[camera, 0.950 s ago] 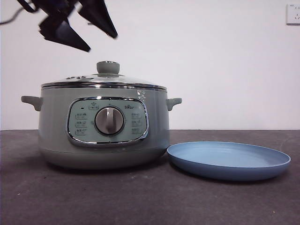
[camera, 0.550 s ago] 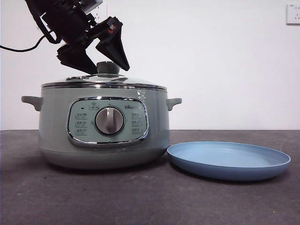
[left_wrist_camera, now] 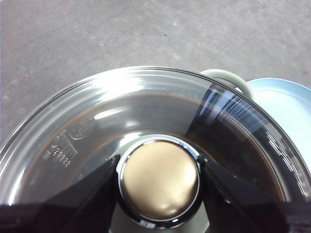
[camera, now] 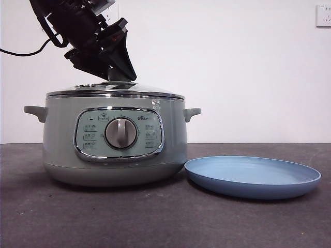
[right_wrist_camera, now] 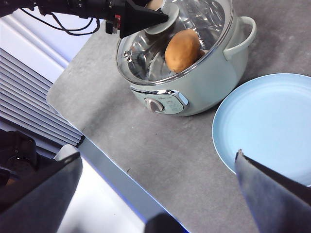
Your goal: Take the potato out from the steamer,put the potato on the plate,close the lid
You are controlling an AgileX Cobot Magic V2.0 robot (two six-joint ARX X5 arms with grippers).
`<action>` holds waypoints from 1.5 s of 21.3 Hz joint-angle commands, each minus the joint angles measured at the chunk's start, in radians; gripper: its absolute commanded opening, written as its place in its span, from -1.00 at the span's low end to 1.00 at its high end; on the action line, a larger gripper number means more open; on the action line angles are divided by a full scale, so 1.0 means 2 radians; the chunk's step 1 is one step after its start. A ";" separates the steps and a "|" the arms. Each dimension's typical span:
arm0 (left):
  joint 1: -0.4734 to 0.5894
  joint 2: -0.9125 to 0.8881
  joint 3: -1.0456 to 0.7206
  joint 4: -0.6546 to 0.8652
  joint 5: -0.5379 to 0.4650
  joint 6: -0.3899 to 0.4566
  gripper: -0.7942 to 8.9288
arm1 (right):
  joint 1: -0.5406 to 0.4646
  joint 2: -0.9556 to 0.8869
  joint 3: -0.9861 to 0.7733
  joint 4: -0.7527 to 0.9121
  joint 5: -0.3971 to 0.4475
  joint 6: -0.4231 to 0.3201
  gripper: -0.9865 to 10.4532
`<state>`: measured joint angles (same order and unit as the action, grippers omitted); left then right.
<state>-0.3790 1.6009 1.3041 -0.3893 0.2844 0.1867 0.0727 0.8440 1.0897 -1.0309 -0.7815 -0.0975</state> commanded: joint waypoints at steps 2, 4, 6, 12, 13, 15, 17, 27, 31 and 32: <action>-0.001 0.003 -0.001 0.003 0.004 -0.002 -0.85 | 0.001 0.000 0.000 0.003 0.001 0.000 0.33; -0.001 -0.002 -0.001 0.003 0.004 -0.005 -0.85 | 0.001 0.000 0.000 0.003 0.001 0.001 0.33; 0.000 -0.014 0.000 0.004 0.004 -0.005 -0.85 | 0.001 0.000 0.000 0.003 0.001 0.003 0.33; 0.002 -0.078 0.007 -0.005 0.002 -0.014 -0.85 | 0.001 0.014 0.000 0.013 0.001 0.011 0.32; 0.005 -0.091 0.007 -0.012 0.002 -0.015 -0.85 | 0.001 0.018 0.000 0.019 0.001 0.017 0.32; 0.012 -0.124 0.007 -0.037 0.001 -0.015 -0.85 | 0.005 0.030 0.000 0.046 0.002 0.040 0.32; 0.020 -0.162 0.007 -0.067 -0.008 -0.015 -0.85 | 0.019 0.043 0.000 0.076 0.002 0.063 0.32; 0.056 -0.321 0.007 -0.216 -0.094 -0.022 -0.85 | 0.166 0.199 0.075 0.186 0.114 0.110 0.32; 0.056 -0.355 0.007 -0.250 -0.107 -0.027 -0.85 | 0.213 0.281 0.149 0.186 0.162 0.105 0.32; 0.056 -0.361 0.007 -0.255 -0.107 -0.028 -0.85 | 0.222 0.299 0.166 0.186 0.171 0.103 0.32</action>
<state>-0.2665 0.8997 1.3033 -0.9371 0.0616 0.1444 0.5045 1.4101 1.3979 -0.6632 -0.4511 0.1123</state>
